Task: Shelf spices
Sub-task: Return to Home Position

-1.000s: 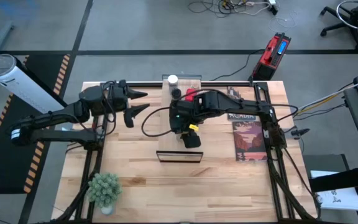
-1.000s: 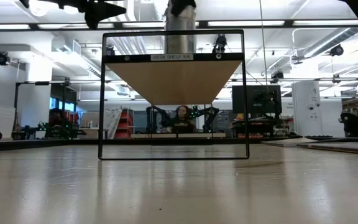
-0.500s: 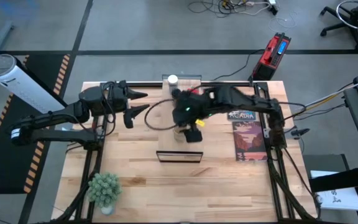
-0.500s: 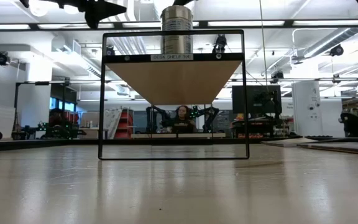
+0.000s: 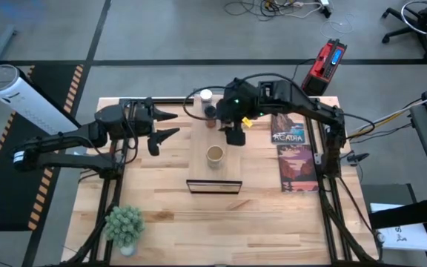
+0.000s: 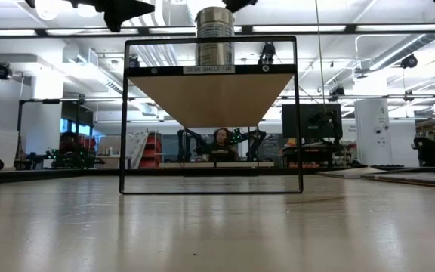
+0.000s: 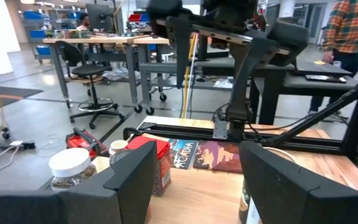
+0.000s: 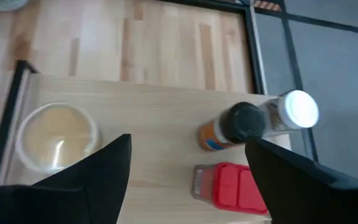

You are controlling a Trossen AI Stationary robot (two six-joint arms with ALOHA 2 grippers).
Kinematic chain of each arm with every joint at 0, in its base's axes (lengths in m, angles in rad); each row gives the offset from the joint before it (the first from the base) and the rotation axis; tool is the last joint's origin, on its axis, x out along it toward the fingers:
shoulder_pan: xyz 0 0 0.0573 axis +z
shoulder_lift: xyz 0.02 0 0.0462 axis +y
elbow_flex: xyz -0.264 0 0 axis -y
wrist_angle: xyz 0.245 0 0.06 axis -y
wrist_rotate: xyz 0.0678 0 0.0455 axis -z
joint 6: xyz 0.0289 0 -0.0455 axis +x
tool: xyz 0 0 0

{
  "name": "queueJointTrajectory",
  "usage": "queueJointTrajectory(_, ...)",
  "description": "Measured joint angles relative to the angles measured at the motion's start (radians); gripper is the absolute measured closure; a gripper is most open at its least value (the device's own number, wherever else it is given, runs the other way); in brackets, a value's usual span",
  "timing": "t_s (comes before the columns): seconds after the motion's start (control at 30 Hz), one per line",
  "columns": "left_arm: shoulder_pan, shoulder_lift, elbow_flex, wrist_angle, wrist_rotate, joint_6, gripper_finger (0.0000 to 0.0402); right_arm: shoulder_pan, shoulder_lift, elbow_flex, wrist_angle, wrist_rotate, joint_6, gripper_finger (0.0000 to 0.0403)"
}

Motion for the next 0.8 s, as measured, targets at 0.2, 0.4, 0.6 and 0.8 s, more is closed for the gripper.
queueJointTrajectory(0.2, -0.008, 0.000, 0.000, -0.028, -0.009, -0.014, 0.0182, -0.039, -0.001, -0.010, -0.002, -0.064, -0.006, 0.0120)
queueJointTrajectory(0.4, -0.024, -0.002, 0.000, -0.092, -0.071, -0.019, 0.0182, -0.040, -0.067, -0.022, 0.023, -0.064, 0.006, 0.0127)
queueJointTrajectory(0.6, -0.062, -0.006, 0.078, -0.226, -0.087, -0.021, 0.0182, -0.040, -0.223, -0.117, 0.137, -0.069, 0.015, 0.0146)
queueJointTrajectory(0.8, -0.136, 0.020, 0.142, -0.274, -0.099, -0.024, 0.0182, -0.039, -0.420, -0.356, 0.233, -0.095, 0.040, 0.0157)
